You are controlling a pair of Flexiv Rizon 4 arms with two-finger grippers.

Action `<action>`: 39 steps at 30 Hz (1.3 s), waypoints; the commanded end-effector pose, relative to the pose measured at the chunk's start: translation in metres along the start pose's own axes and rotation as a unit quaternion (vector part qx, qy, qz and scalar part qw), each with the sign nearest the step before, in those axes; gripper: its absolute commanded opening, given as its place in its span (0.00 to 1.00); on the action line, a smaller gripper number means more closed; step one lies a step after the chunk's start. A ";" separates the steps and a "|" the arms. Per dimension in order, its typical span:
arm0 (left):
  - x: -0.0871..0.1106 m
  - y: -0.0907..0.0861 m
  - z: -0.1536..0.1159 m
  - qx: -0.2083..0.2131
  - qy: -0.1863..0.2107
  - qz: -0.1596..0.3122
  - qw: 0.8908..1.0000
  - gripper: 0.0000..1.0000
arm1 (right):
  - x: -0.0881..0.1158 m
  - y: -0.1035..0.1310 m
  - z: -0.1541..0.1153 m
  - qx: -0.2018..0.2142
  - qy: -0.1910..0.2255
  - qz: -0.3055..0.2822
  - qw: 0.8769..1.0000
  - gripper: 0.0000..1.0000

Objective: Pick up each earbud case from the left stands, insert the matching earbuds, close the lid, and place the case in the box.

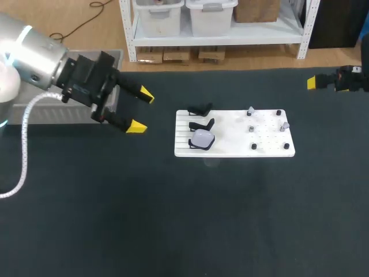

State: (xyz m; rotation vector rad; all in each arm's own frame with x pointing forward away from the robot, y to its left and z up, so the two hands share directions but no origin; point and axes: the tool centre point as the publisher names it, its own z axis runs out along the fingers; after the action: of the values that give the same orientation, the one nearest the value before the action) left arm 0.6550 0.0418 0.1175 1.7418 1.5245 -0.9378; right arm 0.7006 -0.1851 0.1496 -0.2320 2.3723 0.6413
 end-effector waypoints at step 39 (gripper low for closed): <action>0.028 0.025 0.117 0.022 -0.028 -0.044 0.998 0.92 | 0.000 0.000 0.000 0.000 0.000 0.000 1.000 1.00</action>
State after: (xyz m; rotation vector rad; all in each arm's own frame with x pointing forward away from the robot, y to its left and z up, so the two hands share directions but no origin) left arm 0.6623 -0.0403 0.0339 1.6671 1.5716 -1.0500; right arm 0.7006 -0.1851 0.1496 -0.2320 2.3723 0.6413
